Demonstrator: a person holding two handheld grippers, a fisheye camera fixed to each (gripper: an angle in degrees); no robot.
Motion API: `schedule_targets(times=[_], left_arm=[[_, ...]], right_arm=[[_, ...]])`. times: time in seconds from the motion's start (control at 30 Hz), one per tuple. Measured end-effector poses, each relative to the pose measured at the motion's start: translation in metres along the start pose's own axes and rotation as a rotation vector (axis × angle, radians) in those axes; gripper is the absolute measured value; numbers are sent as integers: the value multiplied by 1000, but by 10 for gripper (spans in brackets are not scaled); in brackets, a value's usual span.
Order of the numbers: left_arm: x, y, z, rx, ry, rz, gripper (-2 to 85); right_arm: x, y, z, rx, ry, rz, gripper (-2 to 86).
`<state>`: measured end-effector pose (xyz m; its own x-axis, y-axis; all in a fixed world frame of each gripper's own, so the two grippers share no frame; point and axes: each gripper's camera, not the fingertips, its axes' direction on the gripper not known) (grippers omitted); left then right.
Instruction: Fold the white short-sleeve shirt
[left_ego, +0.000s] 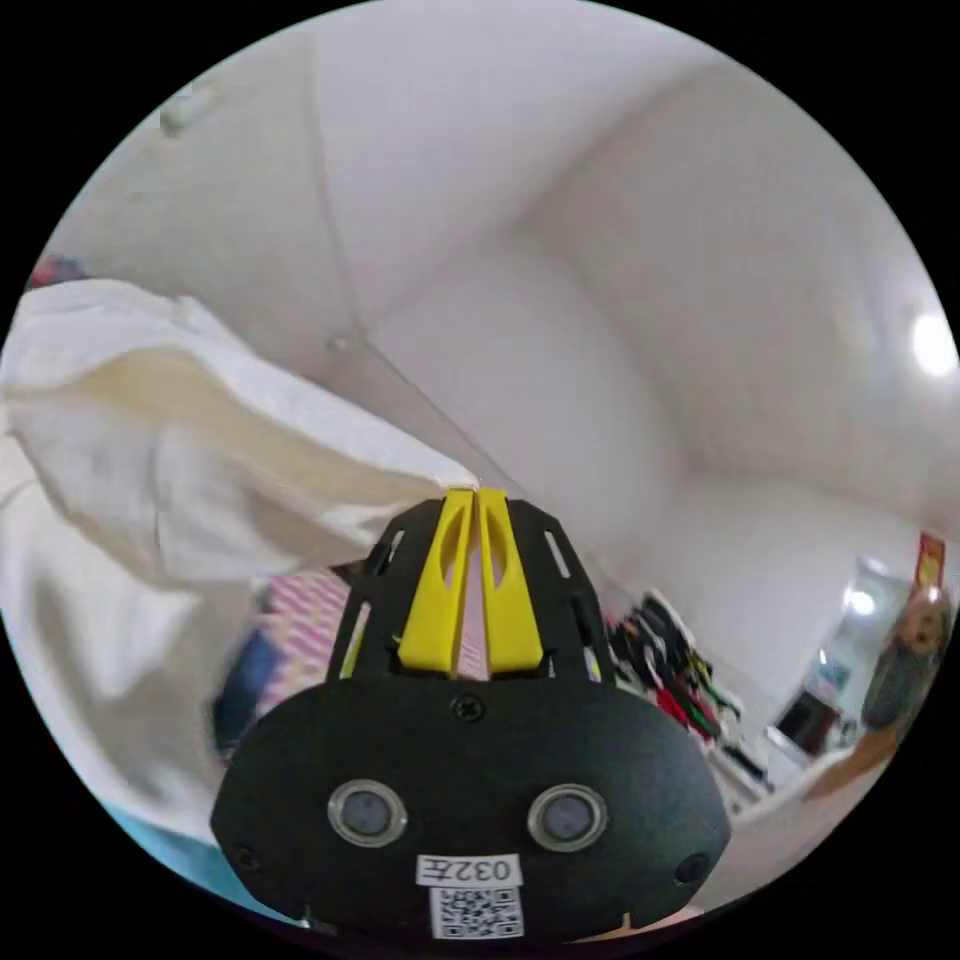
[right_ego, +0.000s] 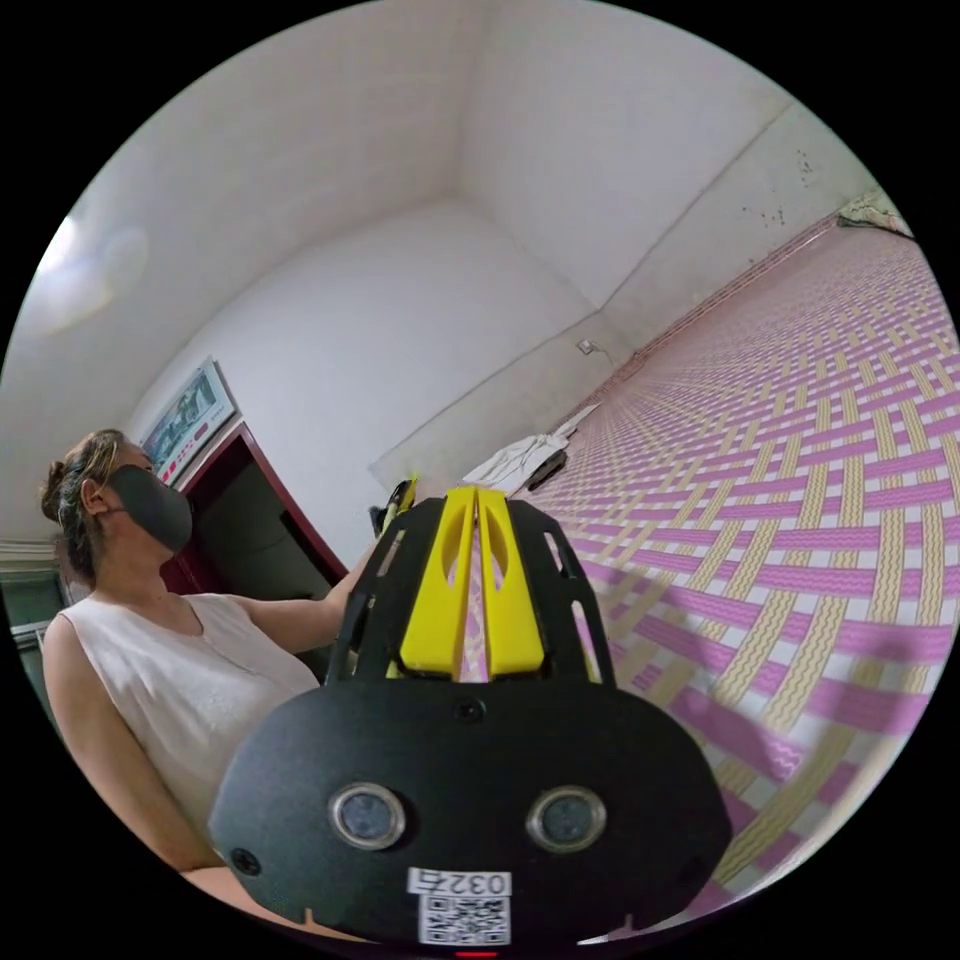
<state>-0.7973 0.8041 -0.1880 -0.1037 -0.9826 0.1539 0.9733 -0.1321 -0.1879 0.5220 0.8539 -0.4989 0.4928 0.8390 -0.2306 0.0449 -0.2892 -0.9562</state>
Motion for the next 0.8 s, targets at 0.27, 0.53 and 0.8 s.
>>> schedule_targets(times=[0.27, 0.53, 0.8], left_arm=[[181, 307, 302, -701, 617, -119, -9], [298, 439, 339, -1009, 752, 62, 5], [219, 405, 249, -754, 372, 33, 39]], right_arm=[[16, 20, -56, 282, -65, 31, -10], [25, 32, -80, 403, -52, 67, -10], [34, 33, -87, 380, -92, 91, -10]])
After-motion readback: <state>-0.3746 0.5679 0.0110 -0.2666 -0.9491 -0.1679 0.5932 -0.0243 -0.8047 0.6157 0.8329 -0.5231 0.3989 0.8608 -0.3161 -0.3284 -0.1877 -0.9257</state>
